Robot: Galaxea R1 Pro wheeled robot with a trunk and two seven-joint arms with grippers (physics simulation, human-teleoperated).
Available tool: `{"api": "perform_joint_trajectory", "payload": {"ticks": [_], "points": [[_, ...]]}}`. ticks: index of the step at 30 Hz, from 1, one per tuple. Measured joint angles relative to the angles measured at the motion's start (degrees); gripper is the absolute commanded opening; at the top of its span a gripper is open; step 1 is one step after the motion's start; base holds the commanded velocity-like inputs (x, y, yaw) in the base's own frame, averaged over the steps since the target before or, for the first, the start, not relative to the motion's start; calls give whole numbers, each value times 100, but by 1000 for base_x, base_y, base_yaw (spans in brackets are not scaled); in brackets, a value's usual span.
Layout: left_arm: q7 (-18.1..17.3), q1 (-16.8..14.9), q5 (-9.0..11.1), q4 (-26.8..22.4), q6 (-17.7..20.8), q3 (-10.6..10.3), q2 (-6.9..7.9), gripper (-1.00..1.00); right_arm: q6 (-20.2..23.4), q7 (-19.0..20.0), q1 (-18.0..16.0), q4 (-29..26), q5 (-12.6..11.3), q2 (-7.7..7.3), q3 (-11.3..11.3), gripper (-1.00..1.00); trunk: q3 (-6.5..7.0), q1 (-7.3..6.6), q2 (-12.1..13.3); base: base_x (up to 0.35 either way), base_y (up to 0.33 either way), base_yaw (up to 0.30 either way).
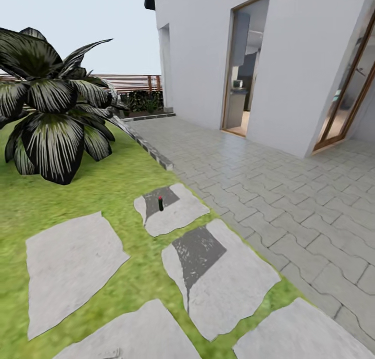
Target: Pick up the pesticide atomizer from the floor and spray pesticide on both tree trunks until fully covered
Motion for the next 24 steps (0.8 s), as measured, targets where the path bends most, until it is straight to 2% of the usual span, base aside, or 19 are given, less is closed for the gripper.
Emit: {"api": "perform_joint_trajectory", "payload": {"ticks": [16,24], "points": [[0,0,0,8,-1,0,-1,100,-6,-25,0,-9,1,53,0,100,0,0,0,258,-208,16],[-2,1,0,2,4,0,-8,100,-5,-25,0,-9,1,53,0,100,0,0,0,185,-262,21]]}}
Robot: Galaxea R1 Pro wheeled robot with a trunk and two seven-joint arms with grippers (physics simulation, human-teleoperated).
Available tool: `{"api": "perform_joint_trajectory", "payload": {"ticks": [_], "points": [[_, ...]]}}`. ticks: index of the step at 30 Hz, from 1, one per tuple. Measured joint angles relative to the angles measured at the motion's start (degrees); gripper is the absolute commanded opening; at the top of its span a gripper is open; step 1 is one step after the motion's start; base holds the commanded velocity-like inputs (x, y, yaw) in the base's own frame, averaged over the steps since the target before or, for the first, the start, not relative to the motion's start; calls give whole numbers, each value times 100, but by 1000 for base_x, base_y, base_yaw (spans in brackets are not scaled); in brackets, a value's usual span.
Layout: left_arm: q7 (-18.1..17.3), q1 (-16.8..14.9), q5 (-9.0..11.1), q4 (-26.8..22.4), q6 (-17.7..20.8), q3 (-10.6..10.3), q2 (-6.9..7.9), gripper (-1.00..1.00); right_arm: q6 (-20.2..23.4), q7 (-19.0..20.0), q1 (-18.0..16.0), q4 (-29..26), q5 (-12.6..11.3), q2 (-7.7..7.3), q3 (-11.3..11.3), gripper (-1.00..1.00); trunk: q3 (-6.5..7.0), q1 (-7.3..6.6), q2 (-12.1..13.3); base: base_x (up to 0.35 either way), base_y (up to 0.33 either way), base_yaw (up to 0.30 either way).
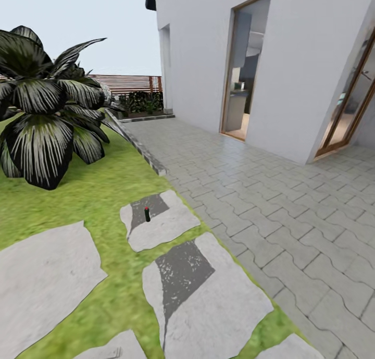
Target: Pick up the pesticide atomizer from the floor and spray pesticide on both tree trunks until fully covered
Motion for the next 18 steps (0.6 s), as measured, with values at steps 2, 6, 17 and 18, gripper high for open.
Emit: {"api": "perform_joint_trajectory", "payload": {"ticks": [2,6,17,18], "points": [[-1,0,0,-1,-1,0,0,100,0,0,0,0,1,0,0,100,0,0,0,158,-274,135],[-1,-1,0,-2,-3,0,0,100,0,0,0,0,1,0,0,100,0,0,0,152,-277,228],[2,0,0,-2,3,0,0,100,0,0,0,4,2,0,0,100,0,0,0,148,-282,272],[2,-1,0,0,3,0,0,100,0,0,0,4,2,0,0,100,0,0,0,153,-284,277]]}}
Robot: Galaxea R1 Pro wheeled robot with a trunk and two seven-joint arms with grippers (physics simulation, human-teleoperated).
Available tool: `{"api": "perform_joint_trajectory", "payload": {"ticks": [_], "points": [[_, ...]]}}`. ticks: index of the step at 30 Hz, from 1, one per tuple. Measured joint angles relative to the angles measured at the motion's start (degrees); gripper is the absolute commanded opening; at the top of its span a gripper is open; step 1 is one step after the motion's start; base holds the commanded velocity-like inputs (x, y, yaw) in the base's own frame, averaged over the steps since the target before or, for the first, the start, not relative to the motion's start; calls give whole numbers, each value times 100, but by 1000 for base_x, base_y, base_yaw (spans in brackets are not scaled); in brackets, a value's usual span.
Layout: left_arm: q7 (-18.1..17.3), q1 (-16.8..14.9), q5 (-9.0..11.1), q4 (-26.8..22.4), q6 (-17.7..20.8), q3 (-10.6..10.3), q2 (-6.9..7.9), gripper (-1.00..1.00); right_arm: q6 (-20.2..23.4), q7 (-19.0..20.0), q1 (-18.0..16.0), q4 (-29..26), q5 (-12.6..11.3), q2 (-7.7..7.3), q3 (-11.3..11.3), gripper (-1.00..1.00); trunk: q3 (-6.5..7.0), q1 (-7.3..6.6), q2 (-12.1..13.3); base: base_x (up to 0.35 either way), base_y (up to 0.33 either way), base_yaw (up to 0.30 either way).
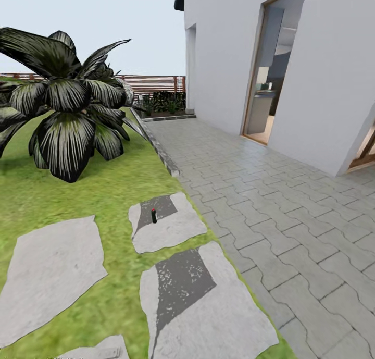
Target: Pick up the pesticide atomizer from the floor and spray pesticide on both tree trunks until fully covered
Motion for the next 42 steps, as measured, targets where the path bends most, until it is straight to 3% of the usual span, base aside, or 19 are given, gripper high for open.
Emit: {"api": "perform_joint_trajectory", "payload": {"ticks": [42], "points": [[0,4,61,14,-8,0,0,100,0,0,0,4,1,0,0,100,61,0,0,222,-271,275]]}}
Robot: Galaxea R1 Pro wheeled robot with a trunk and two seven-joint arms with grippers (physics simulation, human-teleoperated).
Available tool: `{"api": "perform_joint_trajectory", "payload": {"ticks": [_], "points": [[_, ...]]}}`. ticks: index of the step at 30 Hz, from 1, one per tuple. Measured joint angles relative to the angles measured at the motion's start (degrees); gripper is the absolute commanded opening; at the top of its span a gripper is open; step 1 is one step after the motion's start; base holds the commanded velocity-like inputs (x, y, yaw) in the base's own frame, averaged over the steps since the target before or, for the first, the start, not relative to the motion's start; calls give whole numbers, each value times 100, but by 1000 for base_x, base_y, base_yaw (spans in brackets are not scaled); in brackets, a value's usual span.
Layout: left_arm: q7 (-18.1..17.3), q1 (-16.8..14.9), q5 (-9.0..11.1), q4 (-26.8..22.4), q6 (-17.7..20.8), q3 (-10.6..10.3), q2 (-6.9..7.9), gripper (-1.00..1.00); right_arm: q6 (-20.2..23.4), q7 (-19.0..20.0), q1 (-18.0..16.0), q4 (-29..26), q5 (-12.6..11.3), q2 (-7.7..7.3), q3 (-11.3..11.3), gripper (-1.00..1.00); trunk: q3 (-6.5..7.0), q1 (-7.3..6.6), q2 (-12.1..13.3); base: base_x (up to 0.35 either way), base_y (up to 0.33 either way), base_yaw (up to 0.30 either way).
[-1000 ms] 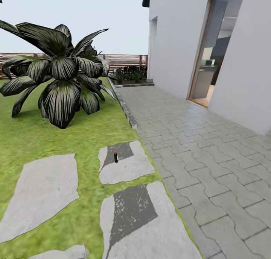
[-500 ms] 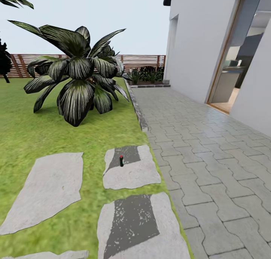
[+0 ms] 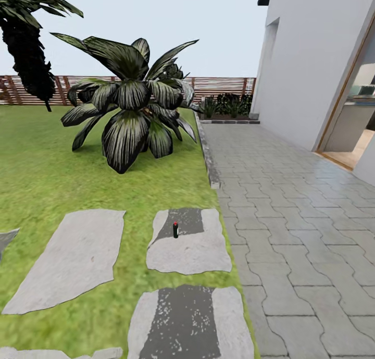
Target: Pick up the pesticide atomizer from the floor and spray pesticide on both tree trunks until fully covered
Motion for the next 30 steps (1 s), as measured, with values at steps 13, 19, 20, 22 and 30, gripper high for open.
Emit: {"api": "perform_joint_trajectory", "payload": {"ticks": [13,19,20,22,30], "points": [[0,-2,0,-16,0,9,16,100,0,-9,0,-17,-4,0,-4,100,4,0,0,287,-154,22],[8,-3,2,-19,0,22,24,100,0,-17,0,-25,-5,-33,-28,100,4,0,0,337,16,0],[8,-3,5,-21,0,24,35,100,0,-17,0,-35,-7,-43,-34,100,4,0,0,339,83,0],[8,-6,7,-23,1,25,54,100,0,-17,0,-68,-10,-52,-39,100,4,0,0,339,69,0],[35,-29,-47,-59,16,-20,52,100,4,-22,-8,-715,-30,-54,-52,100,4,0,0,162,13,0]]}}
